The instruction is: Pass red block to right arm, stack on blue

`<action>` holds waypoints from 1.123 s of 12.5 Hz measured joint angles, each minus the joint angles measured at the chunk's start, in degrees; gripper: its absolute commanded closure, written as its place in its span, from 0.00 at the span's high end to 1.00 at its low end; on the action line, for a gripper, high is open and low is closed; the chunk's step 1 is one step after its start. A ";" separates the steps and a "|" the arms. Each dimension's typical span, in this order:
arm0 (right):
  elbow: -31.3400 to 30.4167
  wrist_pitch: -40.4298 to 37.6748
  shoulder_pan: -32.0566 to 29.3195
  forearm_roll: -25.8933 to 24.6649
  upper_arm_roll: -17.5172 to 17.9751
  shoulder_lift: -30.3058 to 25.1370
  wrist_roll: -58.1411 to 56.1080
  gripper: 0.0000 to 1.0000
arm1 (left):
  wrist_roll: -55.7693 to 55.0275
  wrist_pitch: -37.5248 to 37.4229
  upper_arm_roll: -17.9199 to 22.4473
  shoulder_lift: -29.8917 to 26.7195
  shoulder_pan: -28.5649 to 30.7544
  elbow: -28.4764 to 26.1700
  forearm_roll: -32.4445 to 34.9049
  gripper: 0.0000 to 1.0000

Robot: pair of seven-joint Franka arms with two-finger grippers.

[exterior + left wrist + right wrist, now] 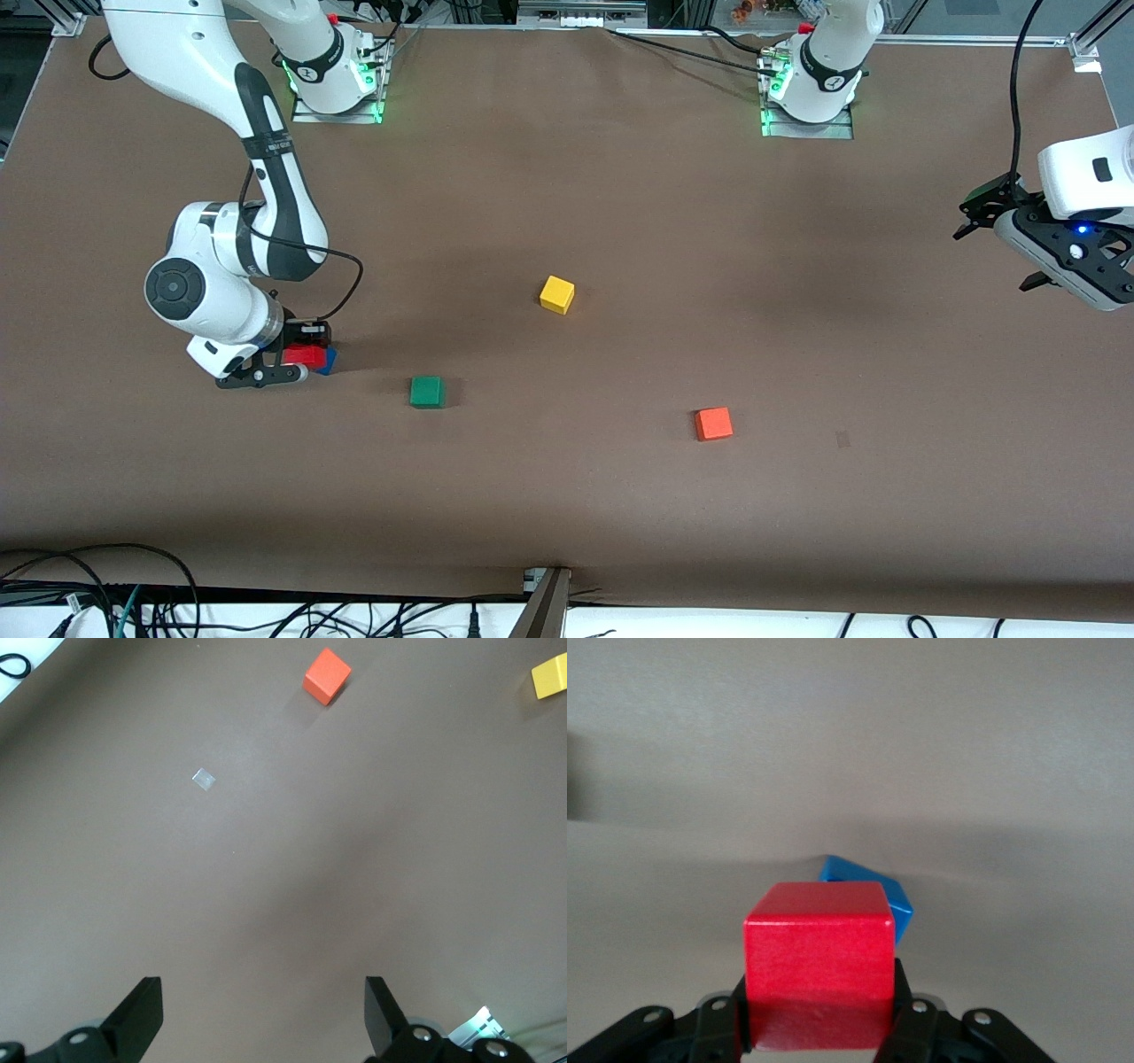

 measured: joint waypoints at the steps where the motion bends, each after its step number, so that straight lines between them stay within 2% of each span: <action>1: -0.04 0.11 -0.06 -0.06 -0.13 0.00 0.00 0.18 | -0.33 -0.02 -0.04 0.00 -0.01 0.07 -0.07 1.00; 4: -0.33 0.27 -0.07 -0.08 -0.18 0.48 0.00 0.22 | -1.09 -0.06 -0.10 0.00 -0.02 0.15 -0.07 1.00; 5: -0.40 0.30 -0.07 -0.08 -0.18 0.79 0.02 0.29 | -1.17 -0.07 -0.12 -0.02 -0.02 0.20 -0.13 1.00; 6: -0.40 0.34 -0.06 -0.08 -0.18 1.14 0.08 0.58 | -1.76 -0.09 -0.11 -0.15 -0.06 0.22 -0.33 1.00; 7: -0.39 0.49 -0.06 -0.08 -0.18 1.19 0.21 1.00 | -3.55 -0.24 -0.03 -0.41 -0.27 0.22 -0.61 1.00; 9: -0.52 0.49 -0.10 -0.08 -0.21 1.29 1.29 1.00 | -10.39 -1.35 2.98 -1.06 -3.34 0.22 -1.11 1.00; 12: -0.11 0.56 -0.04 -0.08 -0.20 0.98 2.53 1.00 | -18.63 -2.47 13.60 -2.21 -14.09 0.05 -2.63 1.00; 14: 1.11 -0.42 0.00 -0.08 -0.43 -1.14 2.66 1.00 | -23.82 -2.64 18.65 -3.90 -18.54 -1.66 -4.26 1.00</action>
